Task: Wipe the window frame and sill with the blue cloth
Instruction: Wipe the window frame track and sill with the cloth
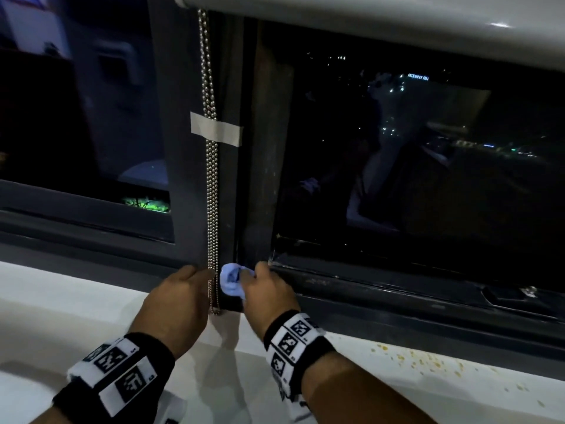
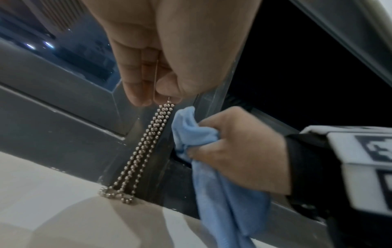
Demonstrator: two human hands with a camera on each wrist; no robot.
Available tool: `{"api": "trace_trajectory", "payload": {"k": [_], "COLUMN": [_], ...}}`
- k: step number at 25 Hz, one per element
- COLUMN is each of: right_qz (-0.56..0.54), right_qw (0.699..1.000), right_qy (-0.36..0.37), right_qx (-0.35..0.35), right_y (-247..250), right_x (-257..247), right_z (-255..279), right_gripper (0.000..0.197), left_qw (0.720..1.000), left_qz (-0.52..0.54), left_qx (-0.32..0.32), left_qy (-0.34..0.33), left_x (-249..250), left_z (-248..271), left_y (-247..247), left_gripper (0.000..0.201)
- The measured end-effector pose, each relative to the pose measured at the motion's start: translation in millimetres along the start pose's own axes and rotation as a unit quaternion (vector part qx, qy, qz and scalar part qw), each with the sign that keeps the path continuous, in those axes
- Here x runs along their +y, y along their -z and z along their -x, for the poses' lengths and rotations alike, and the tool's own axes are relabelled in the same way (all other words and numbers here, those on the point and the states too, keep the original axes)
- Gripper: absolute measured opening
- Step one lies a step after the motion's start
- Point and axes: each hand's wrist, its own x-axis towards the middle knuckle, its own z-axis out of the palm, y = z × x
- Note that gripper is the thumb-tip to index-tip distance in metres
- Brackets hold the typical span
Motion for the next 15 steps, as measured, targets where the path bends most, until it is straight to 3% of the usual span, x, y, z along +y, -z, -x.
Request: {"api": "trace_trajectory", "payload": {"k": [1,4,10,12,15], "right_qz": [0.013,0.046,0.079,0.082,0.095], "right_qw": [1.000,0.997,0.977,0.977,0.989], "right_qy": [-0.005,-0.020,0.065,0.072,0.039], "right_qx": [0.004,-0.067,-0.187,-0.183,-0.110], "right_y": [-4,-10,20,28,13], "right_x": [-7,-15,18,30,17], "right_z": [-3,-1,10,11,7], "right_gripper": [0.034,0.039,0.036,0.040,0.039], "left_qw": [1.000,1.000,0.999,0.999,0.999], "left_qz": [-0.002,-0.019,-0.014,-0.022,-0.009], "left_qx": [-0.002,-0.011,-0.040,-0.036,-0.035], "left_qy": [-0.006,-0.007,0.000,-0.004,0.000], "left_x": [-2,-6,12,15,19], "left_z": [2,2,-3,-3,-6], "left_y": [2,-1,-6,-6,-7], "left_gripper": [0.030,0.043,0.027,0.026,0.024]}}
